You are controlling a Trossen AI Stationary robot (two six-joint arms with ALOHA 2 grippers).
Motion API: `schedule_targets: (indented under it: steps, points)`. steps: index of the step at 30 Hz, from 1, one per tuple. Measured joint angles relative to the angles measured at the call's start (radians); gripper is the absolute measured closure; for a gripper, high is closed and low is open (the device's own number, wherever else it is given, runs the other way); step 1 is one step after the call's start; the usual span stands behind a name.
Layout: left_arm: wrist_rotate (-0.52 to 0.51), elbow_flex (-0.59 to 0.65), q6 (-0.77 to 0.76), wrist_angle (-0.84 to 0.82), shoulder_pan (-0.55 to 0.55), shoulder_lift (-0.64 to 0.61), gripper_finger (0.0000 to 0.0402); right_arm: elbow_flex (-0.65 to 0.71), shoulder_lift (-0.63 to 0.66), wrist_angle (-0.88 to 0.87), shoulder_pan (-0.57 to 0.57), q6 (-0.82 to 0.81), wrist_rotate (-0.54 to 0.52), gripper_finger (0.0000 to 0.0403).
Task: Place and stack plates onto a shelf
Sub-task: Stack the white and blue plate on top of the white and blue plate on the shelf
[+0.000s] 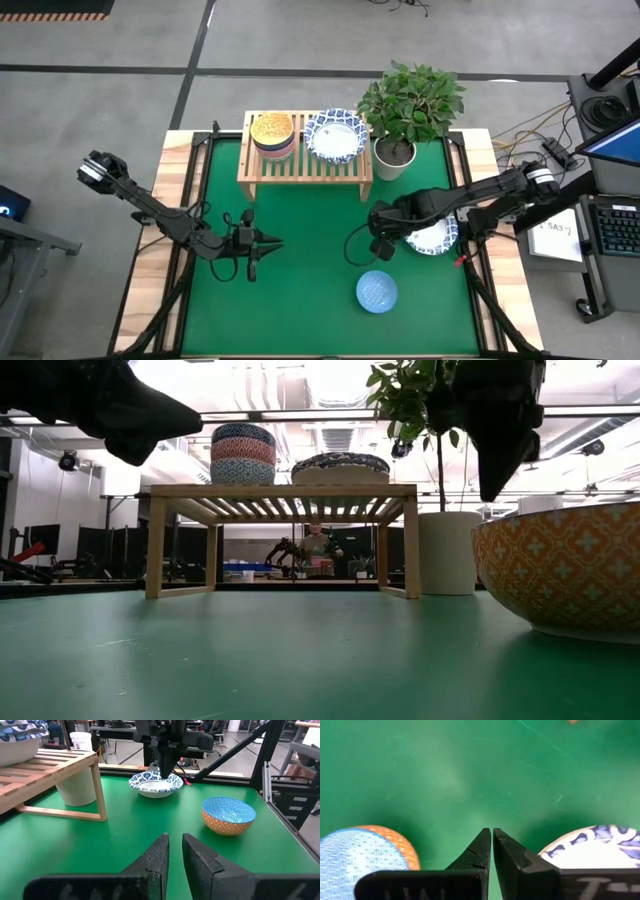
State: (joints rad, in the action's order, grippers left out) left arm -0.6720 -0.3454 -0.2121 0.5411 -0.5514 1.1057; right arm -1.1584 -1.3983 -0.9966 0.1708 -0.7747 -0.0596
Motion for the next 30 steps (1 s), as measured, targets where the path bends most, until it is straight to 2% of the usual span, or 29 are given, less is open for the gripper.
schedule_targets:
  steps: [4,9,14,18,24,30]
  points:
    - [0.000,-0.002,0.031,-0.002,0.000,0.000,0.0365,0.000,0.000,0.000,0.020,-0.059,0.009,0.0367]
    - [0.000,-0.021,0.077,-0.007,0.000,0.000,0.0365,0.000,0.001,-0.045,0.060,-0.169,0.010,0.0310]
    - [0.000,-0.059,0.179,-0.011,0.000,0.000,0.0365,0.008,-0.009,-0.171,0.099,-0.288,-0.009,0.0256]
    - [0.000,-0.105,0.269,-0.032,0.000,0.000,0.0365,0.069,-0.021,-0.165,0.113,-0.338,-0.047,0.0227]
    - [0.000,-0.190,0.334,-0.125,0.000,-0.001,0.0365,0.194,-0.023,-0.087,0.107,-0.379,-0.075,0.0217]
    - [0.000,-0.254,0.335,-0.226,0.000,-0.001,0.0365,0.268,-0.023,-0.011,0.104,-0.397,-0.100,0.0239]
